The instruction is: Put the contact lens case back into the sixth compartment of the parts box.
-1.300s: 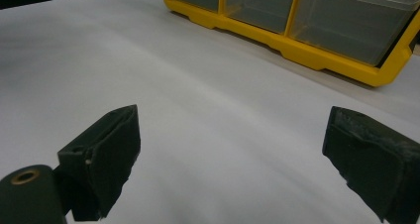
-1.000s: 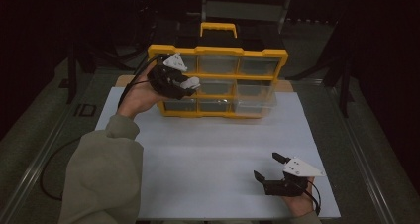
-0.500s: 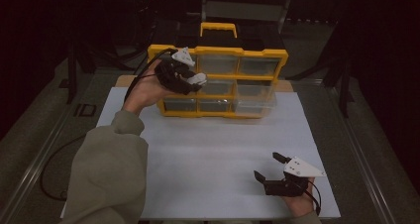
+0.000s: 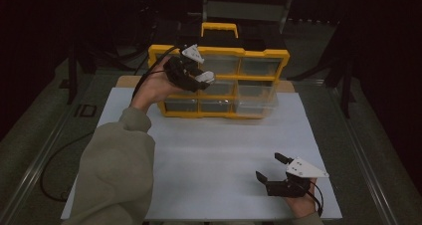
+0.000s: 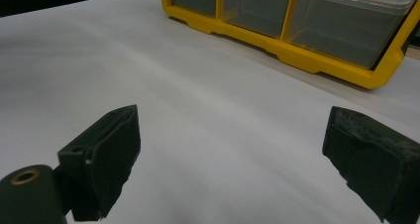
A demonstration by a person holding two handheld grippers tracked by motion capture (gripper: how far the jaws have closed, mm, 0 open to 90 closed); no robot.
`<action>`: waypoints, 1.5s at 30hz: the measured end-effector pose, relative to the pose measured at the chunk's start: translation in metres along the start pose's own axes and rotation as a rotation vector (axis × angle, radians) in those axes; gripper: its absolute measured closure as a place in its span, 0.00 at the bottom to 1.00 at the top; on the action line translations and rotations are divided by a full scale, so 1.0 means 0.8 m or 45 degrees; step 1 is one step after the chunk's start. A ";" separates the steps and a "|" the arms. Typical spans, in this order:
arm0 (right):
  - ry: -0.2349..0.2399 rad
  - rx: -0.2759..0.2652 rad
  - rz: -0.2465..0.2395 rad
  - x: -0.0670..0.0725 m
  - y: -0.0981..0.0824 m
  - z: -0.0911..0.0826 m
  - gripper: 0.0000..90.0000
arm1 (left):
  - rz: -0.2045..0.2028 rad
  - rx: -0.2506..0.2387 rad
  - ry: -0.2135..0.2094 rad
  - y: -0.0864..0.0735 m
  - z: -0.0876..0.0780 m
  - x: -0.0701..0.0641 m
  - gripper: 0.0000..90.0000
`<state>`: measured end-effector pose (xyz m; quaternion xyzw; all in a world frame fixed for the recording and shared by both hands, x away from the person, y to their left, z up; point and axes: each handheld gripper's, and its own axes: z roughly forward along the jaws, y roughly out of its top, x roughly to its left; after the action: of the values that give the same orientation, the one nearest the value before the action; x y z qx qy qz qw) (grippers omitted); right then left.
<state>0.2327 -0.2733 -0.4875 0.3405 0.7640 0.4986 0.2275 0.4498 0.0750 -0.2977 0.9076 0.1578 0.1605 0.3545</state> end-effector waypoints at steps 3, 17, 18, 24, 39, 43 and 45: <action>-0.001 0.000 0.004 -0.001 0.000 0.000 0.09 | 0.004 0.001 -0.002 0.005 0.001 0.001 0.55; -0.002 -0.002 0.011 -0.003 -0.002 0.000 0.09 | 0.031 0.014 -0.007 0.023 0.009 -0.001 0.55; -0.003 -0.002 0.010 -0.003 -0.002 0.000 0.09 | 0.036 0.019 -0.007 0.025 0.010 -0.002 0.55; -0.007 -0.001 0.009 -0.003 -0.002 -0.001 0.09 | 0.045 0.015 -0.017 0.032 0.017 -0.004 0.55; -0.008 -0.008 0.014 -0.004 -0.002 -0.003 0.09 | 0.076 0.007 -0.045 0.051 0.034 -0.014 0.55; -0.007 -0.009 0.013 -0.004 -0.002 -0.003 0.09 | 0.089 0.006 -0.051 0.058 0.038 -0.018 0.55; -0.004 -0.007 0.008 -0.004 -0.003 -0.004 0.09 | 0.094 0.007 -0.051 0.059 0.039 -0.019 0.55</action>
<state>0.2325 -0.2782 -0.4883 0.3430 0.7612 0.5010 0.2281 0.4567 0.0171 -0.2897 0.9167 0.1173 0.1548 0.3491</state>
